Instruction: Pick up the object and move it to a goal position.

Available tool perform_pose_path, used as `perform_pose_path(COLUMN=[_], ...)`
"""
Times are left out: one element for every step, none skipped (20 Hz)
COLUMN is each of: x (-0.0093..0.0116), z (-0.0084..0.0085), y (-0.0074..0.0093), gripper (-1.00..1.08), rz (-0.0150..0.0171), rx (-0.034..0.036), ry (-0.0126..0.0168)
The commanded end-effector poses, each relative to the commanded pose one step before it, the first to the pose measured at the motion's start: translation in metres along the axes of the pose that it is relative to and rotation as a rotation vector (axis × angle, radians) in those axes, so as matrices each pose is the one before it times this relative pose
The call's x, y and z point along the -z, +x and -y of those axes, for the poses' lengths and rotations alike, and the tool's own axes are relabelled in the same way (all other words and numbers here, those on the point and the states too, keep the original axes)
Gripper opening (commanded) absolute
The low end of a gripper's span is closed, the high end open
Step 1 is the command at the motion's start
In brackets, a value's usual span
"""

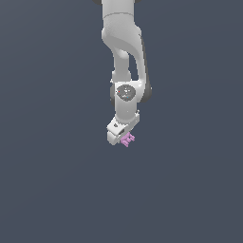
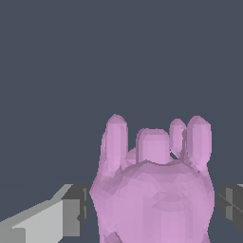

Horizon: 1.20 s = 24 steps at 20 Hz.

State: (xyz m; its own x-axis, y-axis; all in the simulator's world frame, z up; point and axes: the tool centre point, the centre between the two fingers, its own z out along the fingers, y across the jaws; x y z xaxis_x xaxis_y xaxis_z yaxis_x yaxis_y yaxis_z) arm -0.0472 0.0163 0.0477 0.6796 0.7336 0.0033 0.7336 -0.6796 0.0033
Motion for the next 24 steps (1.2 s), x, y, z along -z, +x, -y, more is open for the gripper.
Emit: perform_pose_path(x=[-0.00678,-0.00026,0.00000,0.00000,0.00000,0.00000,0.00000,0.00000,0.00000,0.00000,0.00000,0.00000,0.00713,0.00027,0.00080,0.00133,0.00186,0.00213,0.00291,0.00343,0.00369,0.00446,0.00460,0.00547], z=[0.00067,-0.00005,0.00000,0.00000,0.00000,0.00000,0.00000,0.00000,0.00000,0.00000,0.00000,0.00000,-0.00238,-0.00015,-0.00045,-0.00076,-0.00106,-0.00137,-0.00166,-0.00195,-0.00227,-0.00254,-0.00286,-0.00311], y=[-0.00127,0.00003,0.00000,0.00000,0.00000,0.00000,0.00000,0.00000,0.00000,0.00000,0.00000,0.00000,0.00526,-0.00001,-0.00002,-0.00004,-0.00005,-0.00005,-0.00007,-0.00009,-0.00008,-0.00011,-0.00009,-0.00012], gripper=[1.00,1.00,-1.00,-1.00,-1.00,-1.00,-1.00,-1.00,-1.00,-1.00,-1.00,-1.00,-1.00,-1.00,-1.00,-1.00,-1.00,-1.00,-1.00,-1.00,-1.00,-1.00,-1.00,-1.00], rz=[0.00336,0.00000,0.00000,0.00000,0.00000,0.00000,0.00000,0.00000,0.00000,0.00000,0.00000,0.00000,-0.01068,0.00000,0.00000,0.00000,0.00000,0.00017,0.00000,0.00000,0.00017,0.00000,0.00022,0.00000], rx=[-0.00018,0.00000,0.00000,0.00000,0.00000,0.00000,0.00000,0.00000,0.00000,0.00000,0.00000,0.00000,0.00354,0.00000,0.00000,0.00000,0.00000,0.00002,0.00000,0.00000,0.00001,0.00000,0.00001,0.00000], ry=[0.00338,0.00000,0.00000,0.00000,0.00000,0.00000,0.00000,0.00000,0.00000,0.00000,0.00000,0.00000,-0.01093,0.00000,0.00000,0.00000,0.00000,0.00046,0.00000,0.00000,0.00046,0.00000,0.00065,0.00000])
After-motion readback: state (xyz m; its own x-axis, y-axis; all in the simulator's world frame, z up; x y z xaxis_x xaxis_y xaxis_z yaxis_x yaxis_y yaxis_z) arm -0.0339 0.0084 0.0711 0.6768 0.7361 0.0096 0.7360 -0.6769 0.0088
